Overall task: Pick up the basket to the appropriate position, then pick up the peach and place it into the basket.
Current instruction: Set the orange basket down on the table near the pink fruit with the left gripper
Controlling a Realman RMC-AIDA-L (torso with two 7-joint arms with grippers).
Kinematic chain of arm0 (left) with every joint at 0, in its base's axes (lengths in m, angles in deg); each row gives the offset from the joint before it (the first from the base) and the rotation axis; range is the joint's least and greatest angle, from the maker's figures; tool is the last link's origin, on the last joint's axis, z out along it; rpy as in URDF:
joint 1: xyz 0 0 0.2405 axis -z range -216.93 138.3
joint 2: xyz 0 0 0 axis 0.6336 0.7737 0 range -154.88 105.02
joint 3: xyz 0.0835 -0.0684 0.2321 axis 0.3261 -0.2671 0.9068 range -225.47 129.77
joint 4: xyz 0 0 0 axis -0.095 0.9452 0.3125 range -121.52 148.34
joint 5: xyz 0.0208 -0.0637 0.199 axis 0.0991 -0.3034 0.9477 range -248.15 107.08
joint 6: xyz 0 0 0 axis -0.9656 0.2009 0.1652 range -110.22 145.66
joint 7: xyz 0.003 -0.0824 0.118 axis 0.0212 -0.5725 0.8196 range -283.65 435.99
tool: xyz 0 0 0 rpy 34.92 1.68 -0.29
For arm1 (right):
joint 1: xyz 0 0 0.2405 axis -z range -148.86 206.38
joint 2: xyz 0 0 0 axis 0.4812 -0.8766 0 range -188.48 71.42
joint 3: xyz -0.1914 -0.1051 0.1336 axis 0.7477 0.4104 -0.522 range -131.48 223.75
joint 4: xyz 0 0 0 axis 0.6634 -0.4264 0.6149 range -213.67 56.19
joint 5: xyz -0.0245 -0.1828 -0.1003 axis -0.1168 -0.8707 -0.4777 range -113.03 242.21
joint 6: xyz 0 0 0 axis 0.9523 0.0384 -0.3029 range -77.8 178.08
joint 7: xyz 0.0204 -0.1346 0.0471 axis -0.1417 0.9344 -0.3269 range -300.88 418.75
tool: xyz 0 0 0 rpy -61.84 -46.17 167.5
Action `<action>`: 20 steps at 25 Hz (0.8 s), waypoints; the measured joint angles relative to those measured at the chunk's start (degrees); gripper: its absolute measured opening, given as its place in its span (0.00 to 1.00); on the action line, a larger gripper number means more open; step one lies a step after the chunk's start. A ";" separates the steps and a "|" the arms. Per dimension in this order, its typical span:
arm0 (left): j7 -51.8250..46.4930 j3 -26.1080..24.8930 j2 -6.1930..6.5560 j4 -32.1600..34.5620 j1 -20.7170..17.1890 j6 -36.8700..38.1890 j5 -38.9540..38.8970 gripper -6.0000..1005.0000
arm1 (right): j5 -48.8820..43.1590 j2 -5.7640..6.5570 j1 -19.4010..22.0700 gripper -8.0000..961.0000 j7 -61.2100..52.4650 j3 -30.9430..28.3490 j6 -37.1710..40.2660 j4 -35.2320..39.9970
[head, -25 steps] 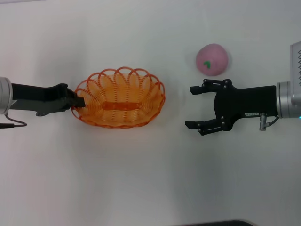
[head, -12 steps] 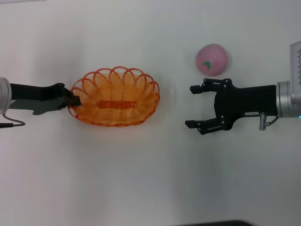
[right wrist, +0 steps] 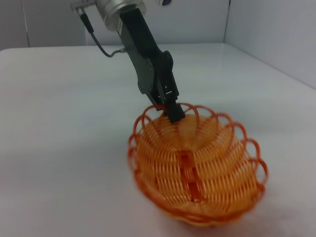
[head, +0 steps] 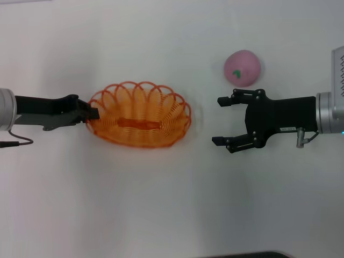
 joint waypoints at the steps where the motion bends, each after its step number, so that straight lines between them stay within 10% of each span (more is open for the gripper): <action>1: 0.00 0.00 0.00 0.00 0.00 0.00 0.00 0.12 | 0.00 0.00 -0.03 0.94 0.00 0.00 0.00 0.00; 5: 0.08 0.05 0.07 0.00 -0.75 0.19 -1.77 0.13 | 0.00 0.02 -0.10 0.94 0.00 0.00 0.06 0.00; 20: 4.19 0.11 1.56 1.99 -2.86 1.25 -3.65 0.71 | 0.00 -0.06 -0.27 0.94 0.00 0.00 0.04 0.09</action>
